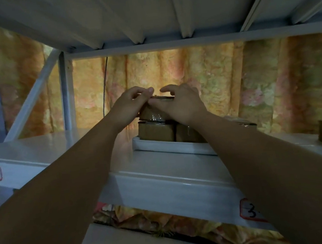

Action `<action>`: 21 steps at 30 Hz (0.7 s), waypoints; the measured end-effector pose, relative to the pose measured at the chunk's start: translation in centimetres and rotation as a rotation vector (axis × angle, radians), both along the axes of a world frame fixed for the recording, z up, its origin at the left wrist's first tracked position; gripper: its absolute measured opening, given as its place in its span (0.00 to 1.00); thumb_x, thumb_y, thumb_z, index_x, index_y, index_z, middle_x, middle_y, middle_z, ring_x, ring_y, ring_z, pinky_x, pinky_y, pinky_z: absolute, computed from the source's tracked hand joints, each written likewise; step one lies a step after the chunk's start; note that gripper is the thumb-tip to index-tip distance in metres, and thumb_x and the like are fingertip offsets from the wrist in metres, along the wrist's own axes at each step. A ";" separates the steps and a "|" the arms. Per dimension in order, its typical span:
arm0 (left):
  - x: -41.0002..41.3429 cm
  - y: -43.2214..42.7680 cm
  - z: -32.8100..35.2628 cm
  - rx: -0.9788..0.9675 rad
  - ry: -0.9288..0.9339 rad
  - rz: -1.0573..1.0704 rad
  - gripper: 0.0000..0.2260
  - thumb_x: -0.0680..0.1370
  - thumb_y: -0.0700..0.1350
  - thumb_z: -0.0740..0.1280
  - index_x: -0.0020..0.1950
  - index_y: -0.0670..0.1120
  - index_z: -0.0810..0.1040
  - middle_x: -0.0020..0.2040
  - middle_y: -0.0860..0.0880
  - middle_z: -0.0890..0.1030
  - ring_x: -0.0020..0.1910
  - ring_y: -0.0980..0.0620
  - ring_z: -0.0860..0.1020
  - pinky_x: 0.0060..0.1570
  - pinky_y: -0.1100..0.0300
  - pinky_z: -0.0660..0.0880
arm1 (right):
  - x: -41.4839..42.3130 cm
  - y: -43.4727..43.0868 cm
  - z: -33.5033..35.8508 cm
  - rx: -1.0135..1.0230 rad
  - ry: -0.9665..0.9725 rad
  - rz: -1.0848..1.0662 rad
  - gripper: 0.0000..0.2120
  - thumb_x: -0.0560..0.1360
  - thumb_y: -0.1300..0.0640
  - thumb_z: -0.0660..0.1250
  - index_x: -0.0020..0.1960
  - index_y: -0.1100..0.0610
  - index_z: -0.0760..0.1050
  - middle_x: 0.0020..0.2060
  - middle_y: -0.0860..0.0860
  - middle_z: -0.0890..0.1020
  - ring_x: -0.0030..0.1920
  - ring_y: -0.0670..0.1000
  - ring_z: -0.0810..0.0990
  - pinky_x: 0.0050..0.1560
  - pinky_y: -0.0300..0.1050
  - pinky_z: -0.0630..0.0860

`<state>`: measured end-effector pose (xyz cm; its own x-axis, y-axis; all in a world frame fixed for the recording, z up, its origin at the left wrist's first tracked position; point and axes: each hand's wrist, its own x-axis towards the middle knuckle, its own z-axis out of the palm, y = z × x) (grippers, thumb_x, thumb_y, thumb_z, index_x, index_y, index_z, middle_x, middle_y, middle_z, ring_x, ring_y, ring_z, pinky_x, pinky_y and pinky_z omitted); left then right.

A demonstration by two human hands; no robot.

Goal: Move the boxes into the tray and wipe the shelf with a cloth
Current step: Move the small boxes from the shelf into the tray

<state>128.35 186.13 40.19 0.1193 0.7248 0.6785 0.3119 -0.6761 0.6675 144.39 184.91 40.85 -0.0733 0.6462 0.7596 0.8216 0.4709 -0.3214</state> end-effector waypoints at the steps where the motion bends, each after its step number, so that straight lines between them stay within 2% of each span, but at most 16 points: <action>1: 0.1 0.0 0.1 0.067 -0.001 0.063 0.12 0.77 0.58 0.60 0.52 0.52 0.76 0.50 0.53 0.78 0.52 0.52 0.77 0.50 0.55 0.74 | 0.1 -0.1 0.3 0.020 0.076 0.043 0.28 0.69 0.30 0.60 0.62 0.44 0.75 0.60 0.53 0.75 0.65 0.55 0.68 0.58 0.47 0.64; 4: 0.2 0.0 0.3 0.289 -0.031 0.300 0.14 0.79 0.55 0.58 0.52 0.47 0.77 0.48 0.51 0.78 0.48 0.53 0.75 0.47 0.57 0.69 | 0.9 -0.8 1.3 0.101 0.244 0.122 0.25 0.76 0.35 0.55 0.57 0.52 0.78 0.54 0.53 0.79 0.58 0.54 0.75 0.56 0.48 0.70; 6: 0.2 -0.1 0.5 0.395 -0.032 0.455 0.13 0.79 0.51 0.60 0.53 0.43 0.77 0.51 0.45 0.78 0.49 0.49 0.75 0.48 0.57 0.69 | 2.4 -1.5 1.4 0.131 0.216 0.061 0.25 0.79 0.39 0.51 0.47 0.57 0.78 0.46 0.55 0.81 0.52 0.57 0.77 0.53 0.51 0.72; 8: 0.8 -0.7 0.7 0.503 -0.017 0.548 0.10 0.77 0.46 0.61 0.53 0.44 0.77 0.53 0.43 0.76 0.50 0.46 0.76 0.49 0.55 0.71 | 4.3 -2.1 1.0 0.116 0.159 -0.036 0.25 0.80 0.41 0.50 0.34 0.55 0.72 0.39 0.56 0.78 0.49 0.59 0.78 0.50 0.52 0.71; 9: 1.4 -1.3 0.9 0.555 -0.008 0.548 0.09 0.76 0.44 0.61 0.53 0.44 0.77 0.54 0.43 0.75 0.50 0.46 0.76 0.47 0.55 0.71 | 5.2 -2.5 0.8 0.094 0.122 -0.091 0.24 0.80 0.40 0.50 0.32 0.53 0.68 0.39 0.56 0.77 0.49 0.60 0.77 0.49 0.51 0.71; 11: 3.4 -2.6 1.5 0.642 0.069 0.500 0.09 0.75 0.44 0.62 0.53 0.45 0.77 0.55 0.44 0.74 0.50 0.48 0.75 0.44 0.57 0.69 | 6.8 -3.3 0.7 0.052 0.010 -0.243 0.22 0.79 0.39 0.53 0.38 0.53 0.74 0.47 0.58 0.78 0.54 0.60 0.76 0.51 0.52 0.73; 12: 4.7 -3.3 1.8 0.674 0.150 0.482 0.09 0.75 0.44 0.62 0.53 0.46 0.77 0.55 0.44 0.75 0.51 0.48 0.75 0.43 0.57 0.68 | 7.5 -3.8 0.7 0.050 -0.077 -0.342 0.21 0.78 0.40 0.55 0.46 0.53 0.78 0.52 0.58 0.78 0.56 0.60 0.75 0.53 0.52 0.75; 14: 7.6 -4.2 2.5 0.690 0.331 0.451 0.10 0.75 0.46 0.63 0.54 0.47 0.77 0.57 0.45 0.75 0.54 0.46 0.74 0.45 0.55 0.69 | 8.8 -5.0 1.1 0.051 -0.265 -0.499 0.19 0.78 0.44 0.58 0.57 0.55 0.77 0.57 0.57 0.75 0.59 0.58 0.73 0.53 0.54 0.75; 17: 12.1 -5.6 3.6 0.598 0.487 0.407 0.12 0.75 0.48 0.63 0.57 0.48 0.76 0.60 0.45 0.74 0.59 0.45 0.71 0.49 0.51 0.71 | 11.1 -7.0 1.8 0.016 -0.449 -0.621 0.15 0.76 0.50 0.60 0.57 0.56 0.76 0.56 0.56 0.75 0.59 0.58 0.71 0.48 0.52 0.72; 21: 18.5 -7.5 4.1 0.575 0.609 0.397 0.14 0.75 0.50 0.61 0.59 0.48 0.75 0.61 0.46 0.73 0.57 0.45 0.72 0.43 0.55 0.67 | 15.9 -9.2 2.3 -0.091 -0.426 -0.718 0.15 0.76 0.51 0.60 0.58 0.57 0.74 0.57 0.57 0.75 0.61 0.58 0.70 0.46 0.50 0.68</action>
